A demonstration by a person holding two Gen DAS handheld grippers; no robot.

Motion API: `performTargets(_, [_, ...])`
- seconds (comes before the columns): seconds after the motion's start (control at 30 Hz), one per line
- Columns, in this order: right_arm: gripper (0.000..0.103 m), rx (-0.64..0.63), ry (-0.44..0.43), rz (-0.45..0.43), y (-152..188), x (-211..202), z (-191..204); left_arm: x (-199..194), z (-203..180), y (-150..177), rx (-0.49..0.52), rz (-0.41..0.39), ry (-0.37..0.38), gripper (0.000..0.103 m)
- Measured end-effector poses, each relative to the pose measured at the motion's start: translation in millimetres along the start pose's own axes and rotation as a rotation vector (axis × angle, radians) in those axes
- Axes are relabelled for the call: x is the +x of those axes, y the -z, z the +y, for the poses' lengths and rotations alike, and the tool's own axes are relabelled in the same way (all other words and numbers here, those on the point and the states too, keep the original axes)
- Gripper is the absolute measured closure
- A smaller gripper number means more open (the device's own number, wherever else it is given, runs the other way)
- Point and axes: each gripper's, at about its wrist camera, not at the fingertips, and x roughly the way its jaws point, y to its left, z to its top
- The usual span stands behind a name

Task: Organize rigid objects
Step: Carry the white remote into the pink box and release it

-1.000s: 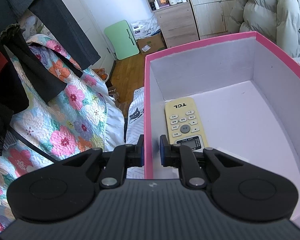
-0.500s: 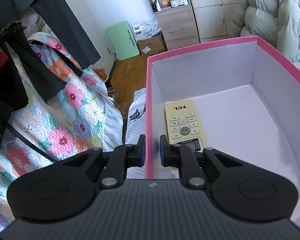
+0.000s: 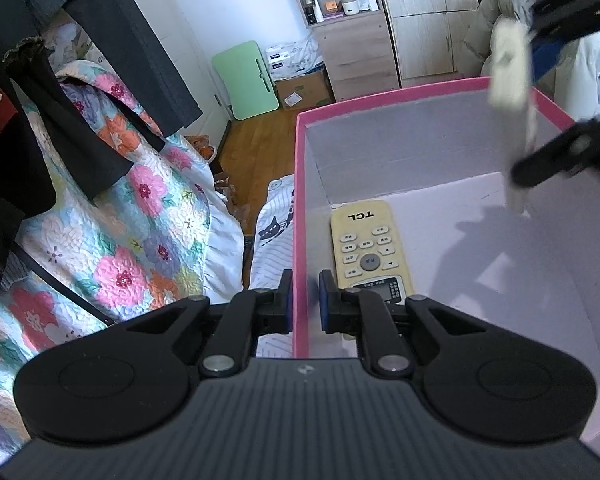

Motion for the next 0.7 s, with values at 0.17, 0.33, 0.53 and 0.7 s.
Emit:
performTargets(0.17, [0.044,-0.102,-0.048,0.167,-16.8,49.7,-0.9,-0.5,0.6,0.6,0.0,-0.009,0.0,0.092])
performTargets(0.33, [0.045,-0.15,-0.063,0.214,-34.4,88.0,-2.1,-0.1,1.6,1.3,-0.01,-0.012,0.003,0.092])
performTargets(0.53, [0.039,-0.108,0.024,0.131,-24.0,93.5,1.1,-1.3,-1.1,2.0,-0.002,-0.011,0.001,0.092])
performTargets(0.7, [0.036,0.268,-0.014,-0.053,-25.3,26.5,-23.1,-0.1,-2.1,1.3,0.006,-0.004,-0.003,0.092])
